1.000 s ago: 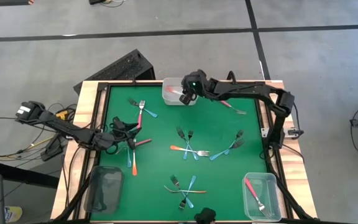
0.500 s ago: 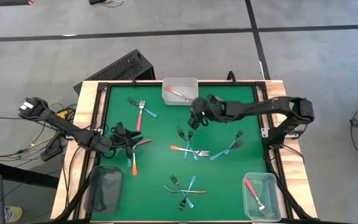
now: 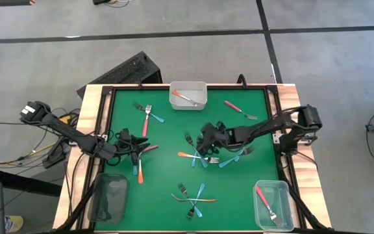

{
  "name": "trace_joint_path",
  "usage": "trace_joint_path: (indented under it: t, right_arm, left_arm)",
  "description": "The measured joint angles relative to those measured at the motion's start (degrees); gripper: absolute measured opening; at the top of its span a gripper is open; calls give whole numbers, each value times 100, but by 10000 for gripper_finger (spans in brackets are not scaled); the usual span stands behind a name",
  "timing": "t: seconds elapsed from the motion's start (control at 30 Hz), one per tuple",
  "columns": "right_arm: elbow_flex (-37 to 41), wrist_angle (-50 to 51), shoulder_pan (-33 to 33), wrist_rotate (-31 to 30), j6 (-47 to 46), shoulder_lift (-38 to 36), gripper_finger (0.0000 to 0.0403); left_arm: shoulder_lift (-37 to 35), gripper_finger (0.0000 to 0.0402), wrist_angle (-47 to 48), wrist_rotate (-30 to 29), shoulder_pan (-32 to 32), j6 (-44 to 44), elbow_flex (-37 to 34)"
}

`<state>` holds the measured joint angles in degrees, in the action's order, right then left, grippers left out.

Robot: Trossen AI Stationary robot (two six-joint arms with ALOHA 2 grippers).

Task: Sort silverware by color (type)
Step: Put the blue fork into the black transparent bin

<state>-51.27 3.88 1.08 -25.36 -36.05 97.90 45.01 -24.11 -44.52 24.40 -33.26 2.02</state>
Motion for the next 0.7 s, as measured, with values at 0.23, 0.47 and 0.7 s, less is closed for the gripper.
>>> trace_joint_path:
  t: [0.23, 0.47, 0.7]
  right_arm:
    - [10, -52, -633, 661, 150, 402, 210]
    - [7, -278, -792, 1493, 548, 457, 195]
    - [7, -414, -790, 1781, 729, 516, 116]
  left_arm:
    - [-2, 123, 78, 70, 0, -108, 2]
    - [-2, 123, 252, 80, 0, -312, 2]
    - [-2, 123, 373, 75, 0, -364, 2]
